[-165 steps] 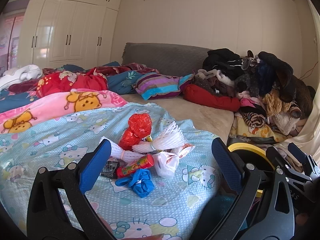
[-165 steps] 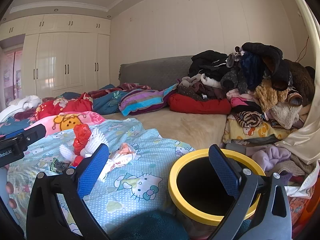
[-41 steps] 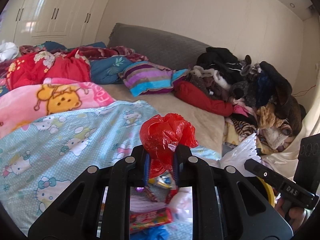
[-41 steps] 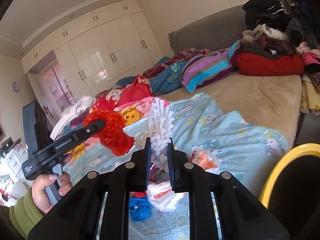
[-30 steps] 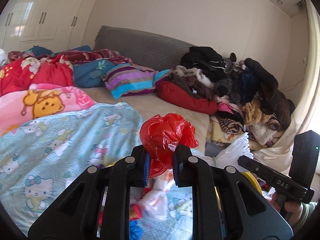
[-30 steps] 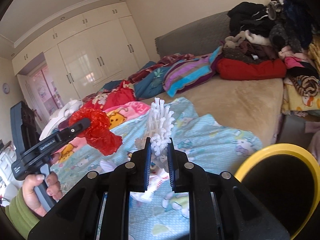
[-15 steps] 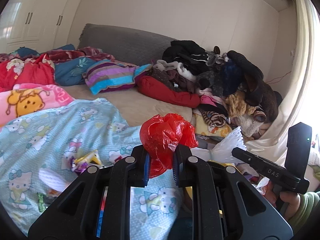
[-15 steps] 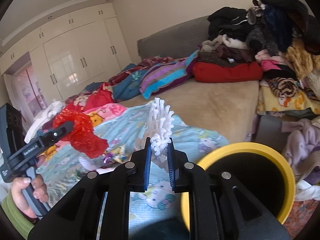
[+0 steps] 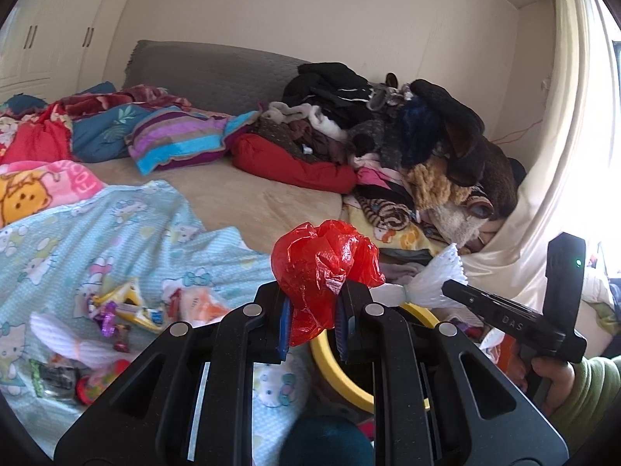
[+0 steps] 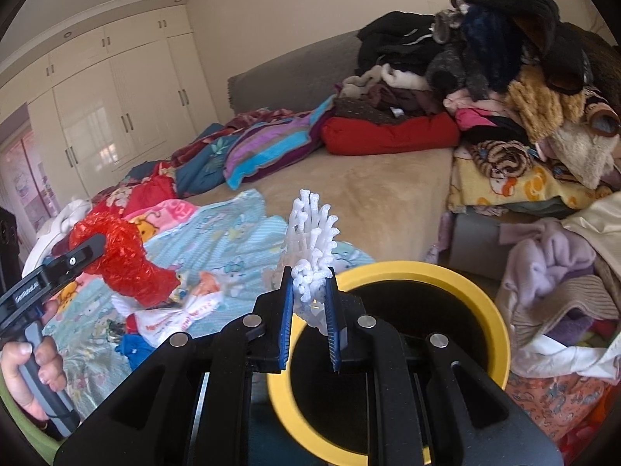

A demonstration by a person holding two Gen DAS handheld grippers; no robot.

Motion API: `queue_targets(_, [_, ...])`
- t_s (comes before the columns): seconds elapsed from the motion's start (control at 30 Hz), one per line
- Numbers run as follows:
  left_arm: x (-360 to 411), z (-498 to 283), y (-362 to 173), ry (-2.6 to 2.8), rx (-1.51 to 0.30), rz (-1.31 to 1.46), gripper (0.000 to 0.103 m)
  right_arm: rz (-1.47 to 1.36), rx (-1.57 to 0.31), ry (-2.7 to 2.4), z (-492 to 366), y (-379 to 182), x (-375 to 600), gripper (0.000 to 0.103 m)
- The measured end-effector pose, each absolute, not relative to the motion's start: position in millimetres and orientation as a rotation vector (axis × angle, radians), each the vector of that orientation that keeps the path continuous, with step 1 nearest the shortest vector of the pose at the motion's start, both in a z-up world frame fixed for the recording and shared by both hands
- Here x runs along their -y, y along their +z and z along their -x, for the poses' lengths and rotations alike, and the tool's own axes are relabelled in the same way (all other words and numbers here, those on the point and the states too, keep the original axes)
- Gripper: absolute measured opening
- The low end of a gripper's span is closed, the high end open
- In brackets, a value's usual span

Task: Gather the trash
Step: 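Carry the red bag with the left tool over the yellow bin and release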

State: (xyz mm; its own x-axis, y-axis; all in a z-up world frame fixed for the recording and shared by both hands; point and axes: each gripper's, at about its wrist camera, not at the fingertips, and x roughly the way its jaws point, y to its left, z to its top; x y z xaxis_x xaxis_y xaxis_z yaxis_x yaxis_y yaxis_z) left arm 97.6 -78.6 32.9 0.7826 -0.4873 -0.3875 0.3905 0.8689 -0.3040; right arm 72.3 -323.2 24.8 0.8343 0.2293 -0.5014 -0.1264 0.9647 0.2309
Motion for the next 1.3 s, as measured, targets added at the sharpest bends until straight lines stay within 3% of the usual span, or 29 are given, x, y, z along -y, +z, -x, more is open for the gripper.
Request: queue_targets(1.3, [218.7, -112.0, -27.0, -0.73, -0.617, 0.107, 0.012, -0.287, -0.666, 0.029, -75.7, -12.3, 425.9, 0.016])
